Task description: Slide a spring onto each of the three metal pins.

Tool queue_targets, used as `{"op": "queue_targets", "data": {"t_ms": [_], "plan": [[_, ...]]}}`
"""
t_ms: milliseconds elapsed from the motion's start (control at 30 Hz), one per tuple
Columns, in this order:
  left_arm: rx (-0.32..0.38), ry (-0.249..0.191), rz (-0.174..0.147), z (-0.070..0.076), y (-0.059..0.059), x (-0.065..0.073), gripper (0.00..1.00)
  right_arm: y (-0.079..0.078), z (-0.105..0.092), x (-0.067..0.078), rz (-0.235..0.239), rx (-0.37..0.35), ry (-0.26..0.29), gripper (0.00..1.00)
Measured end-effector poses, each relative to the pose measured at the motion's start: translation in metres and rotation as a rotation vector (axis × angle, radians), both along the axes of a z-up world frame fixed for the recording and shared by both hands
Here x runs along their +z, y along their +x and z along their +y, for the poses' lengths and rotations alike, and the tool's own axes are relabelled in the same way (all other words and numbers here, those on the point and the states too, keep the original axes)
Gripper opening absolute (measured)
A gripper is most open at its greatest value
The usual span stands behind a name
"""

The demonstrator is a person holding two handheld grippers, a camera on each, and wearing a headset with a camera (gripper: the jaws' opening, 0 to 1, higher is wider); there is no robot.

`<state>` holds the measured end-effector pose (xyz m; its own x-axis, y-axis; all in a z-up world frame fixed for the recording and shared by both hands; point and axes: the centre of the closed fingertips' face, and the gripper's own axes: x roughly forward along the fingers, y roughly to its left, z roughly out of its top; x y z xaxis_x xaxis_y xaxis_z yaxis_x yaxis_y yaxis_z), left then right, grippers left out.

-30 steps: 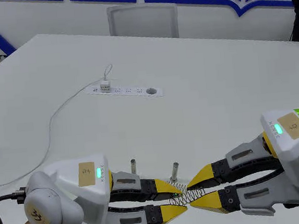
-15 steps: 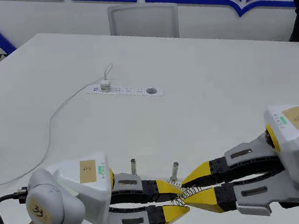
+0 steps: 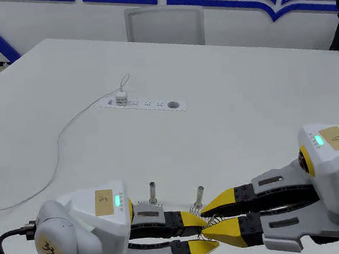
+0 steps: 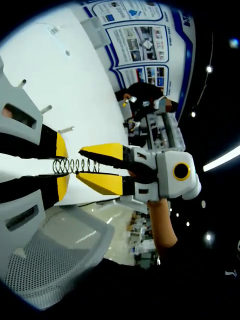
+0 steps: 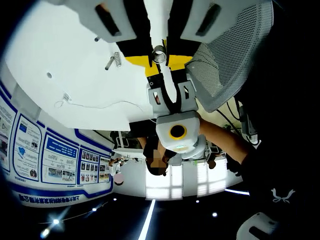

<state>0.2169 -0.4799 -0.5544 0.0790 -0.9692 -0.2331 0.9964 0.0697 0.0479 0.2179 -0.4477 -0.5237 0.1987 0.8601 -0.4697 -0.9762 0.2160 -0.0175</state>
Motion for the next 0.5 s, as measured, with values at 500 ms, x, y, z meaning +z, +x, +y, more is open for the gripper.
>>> {"op": "queue_targets", "data": {"t_ms": [500], "plan": [[0.035,-0.034,0.029,0.0053,0.0052,0.0015,0.1,0.0078,-0.0023,-0.0006,0.018,-0.048,0.023,0.15]]}}
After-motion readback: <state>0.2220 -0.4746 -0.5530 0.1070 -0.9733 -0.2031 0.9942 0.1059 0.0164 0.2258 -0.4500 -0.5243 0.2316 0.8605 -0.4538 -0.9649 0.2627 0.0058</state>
